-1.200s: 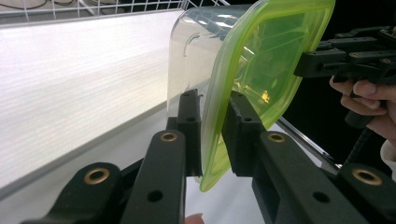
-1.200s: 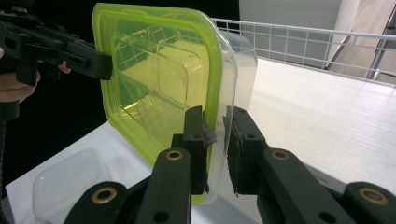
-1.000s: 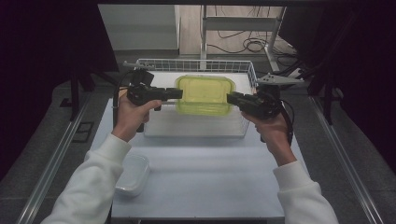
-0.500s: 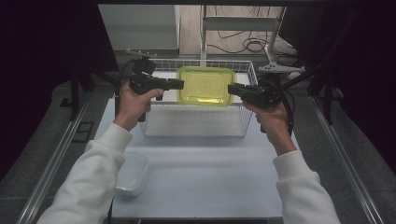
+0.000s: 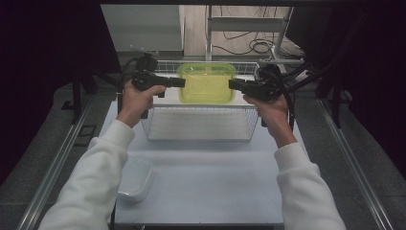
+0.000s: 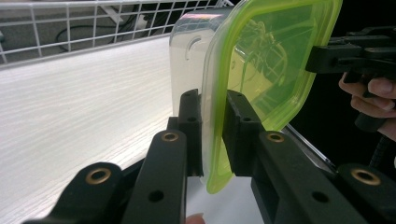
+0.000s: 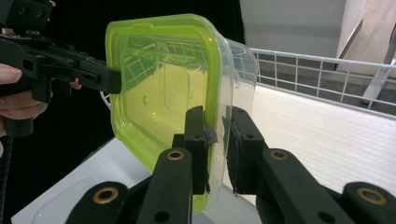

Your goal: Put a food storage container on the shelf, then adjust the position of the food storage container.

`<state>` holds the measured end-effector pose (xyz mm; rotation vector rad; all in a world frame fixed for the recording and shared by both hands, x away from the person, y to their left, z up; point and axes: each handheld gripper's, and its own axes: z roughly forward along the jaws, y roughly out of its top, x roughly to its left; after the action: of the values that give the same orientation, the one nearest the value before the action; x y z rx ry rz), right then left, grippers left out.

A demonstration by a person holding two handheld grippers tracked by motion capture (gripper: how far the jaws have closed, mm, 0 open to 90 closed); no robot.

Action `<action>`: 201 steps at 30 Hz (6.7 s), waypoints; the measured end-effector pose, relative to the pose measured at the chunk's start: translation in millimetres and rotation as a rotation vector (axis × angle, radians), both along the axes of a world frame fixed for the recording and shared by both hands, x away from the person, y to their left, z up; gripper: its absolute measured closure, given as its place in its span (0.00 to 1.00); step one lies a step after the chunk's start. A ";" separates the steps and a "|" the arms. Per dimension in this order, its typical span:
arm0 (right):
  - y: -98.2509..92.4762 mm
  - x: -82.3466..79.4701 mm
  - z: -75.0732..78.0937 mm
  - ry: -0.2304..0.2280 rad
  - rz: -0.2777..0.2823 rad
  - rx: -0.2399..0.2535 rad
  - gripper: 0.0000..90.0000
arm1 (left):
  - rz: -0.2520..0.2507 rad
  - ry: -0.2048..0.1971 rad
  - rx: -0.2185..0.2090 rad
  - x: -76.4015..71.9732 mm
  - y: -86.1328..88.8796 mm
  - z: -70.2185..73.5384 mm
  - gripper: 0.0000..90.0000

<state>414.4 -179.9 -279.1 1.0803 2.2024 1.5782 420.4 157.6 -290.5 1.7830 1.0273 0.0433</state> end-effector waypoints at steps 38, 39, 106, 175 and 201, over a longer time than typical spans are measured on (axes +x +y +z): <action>7.8 62.8 -32.4 0.254 -0.071 0.079 0.86 | 0.081 0.230 -0.068 60.8 4.8 -23.0 0.89; 8.3 65.0 -32.3 0.263 -0.076 0.085 0.86 | 0.086 0.237 -0.073 62.4 5.1 -23.3 0.89; 16.9 55.4 -25.5 0.193 -0.329 0.134 0.45 | 0.113 0.100 -0.057 73.8 -11.8 -34.9 0.18; -44.1 -110.8 -145.9 0.288 0.090 -0.259 0.37 | -0.095 0.050 0.256 -154.6 26.1 -137.6 0.29; -44.5 -111.0 -155.1 0.301 0.094 -0.261 0.37 | -0.147 0.046 0.372 -193.7 68.8 -147.0 0.93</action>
<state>303.5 -224.4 -434.1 1.2133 2.6004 1.1769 226.7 226.4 -437.5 2.2021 0.9619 0.1082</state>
